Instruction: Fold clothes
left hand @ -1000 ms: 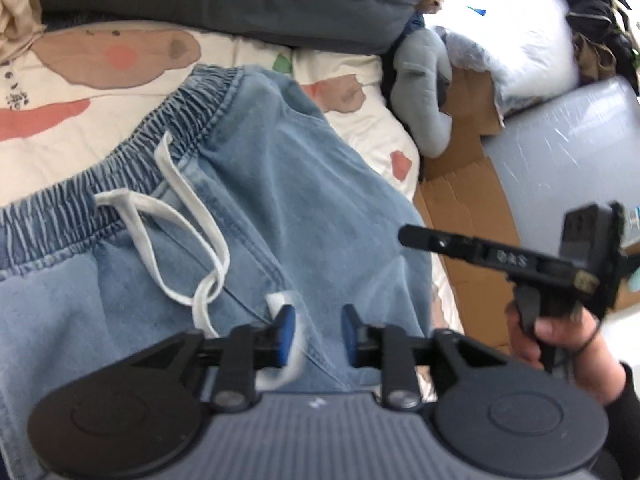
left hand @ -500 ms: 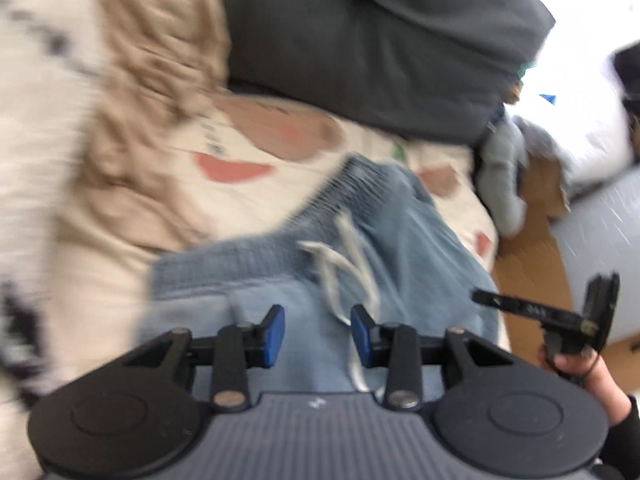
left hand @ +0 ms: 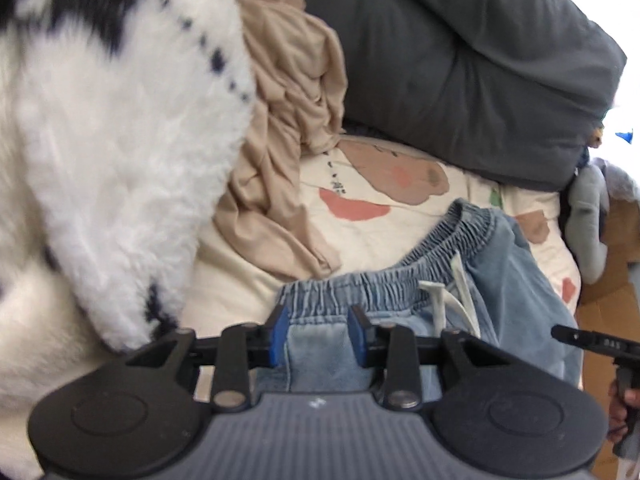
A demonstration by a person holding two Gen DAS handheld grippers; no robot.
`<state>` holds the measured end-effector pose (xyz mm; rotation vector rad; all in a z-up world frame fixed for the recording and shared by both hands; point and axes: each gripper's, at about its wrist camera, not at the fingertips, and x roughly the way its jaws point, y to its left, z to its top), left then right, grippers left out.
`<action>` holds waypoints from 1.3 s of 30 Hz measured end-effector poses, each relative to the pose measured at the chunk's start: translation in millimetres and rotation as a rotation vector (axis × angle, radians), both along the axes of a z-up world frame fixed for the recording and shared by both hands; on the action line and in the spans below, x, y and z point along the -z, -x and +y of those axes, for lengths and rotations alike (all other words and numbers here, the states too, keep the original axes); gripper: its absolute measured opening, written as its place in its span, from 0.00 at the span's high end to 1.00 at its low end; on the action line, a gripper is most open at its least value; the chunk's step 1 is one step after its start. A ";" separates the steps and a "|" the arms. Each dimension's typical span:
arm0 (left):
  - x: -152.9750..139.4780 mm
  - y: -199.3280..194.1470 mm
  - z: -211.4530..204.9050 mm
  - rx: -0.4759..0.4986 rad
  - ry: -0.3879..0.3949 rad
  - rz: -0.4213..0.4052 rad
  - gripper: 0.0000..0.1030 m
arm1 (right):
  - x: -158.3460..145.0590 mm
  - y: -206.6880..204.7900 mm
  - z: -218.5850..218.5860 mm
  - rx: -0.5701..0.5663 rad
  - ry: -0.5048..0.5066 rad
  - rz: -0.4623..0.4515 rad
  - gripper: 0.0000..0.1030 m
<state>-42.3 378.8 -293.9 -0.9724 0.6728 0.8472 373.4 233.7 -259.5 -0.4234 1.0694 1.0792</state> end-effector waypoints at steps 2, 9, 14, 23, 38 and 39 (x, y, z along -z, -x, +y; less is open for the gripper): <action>8.8 -2.9 -1.9 -0.010 -0.004 0.024 0.58 | -0.9 0.9 2.0 -0.002 -0.006 -0.003 0.50; 35.2 -6.9 -3.5 -0.042 0.024 0.073 0.47 | -1.5 -2.7 1.8 0.013 -0.007 -0.014 0.50; 51.4 -6.0 -4.3 -0.050 0.076 0.088 0.45 | -1.1 -5.6 -0.6 0.029 -0.003 -0.019 0.50; 61.9 -5.4 -7.2 -0.019 0.116 0.102 0.73 | -5.6 -14.3 0.2 0.033 -0.024 -0.056 0.50; 27.5 6.1 -13.1 0.018 0.017 0.129 0.86 | -31.4 -43.8 99.6 0.008 -0.121 -0.084 0.50; 26.3 6.2 -13.9 0.022 0.012 0.130 0.86 | -31.1 -44.2 110.6 -0.013 -0.118 -0.096 0.50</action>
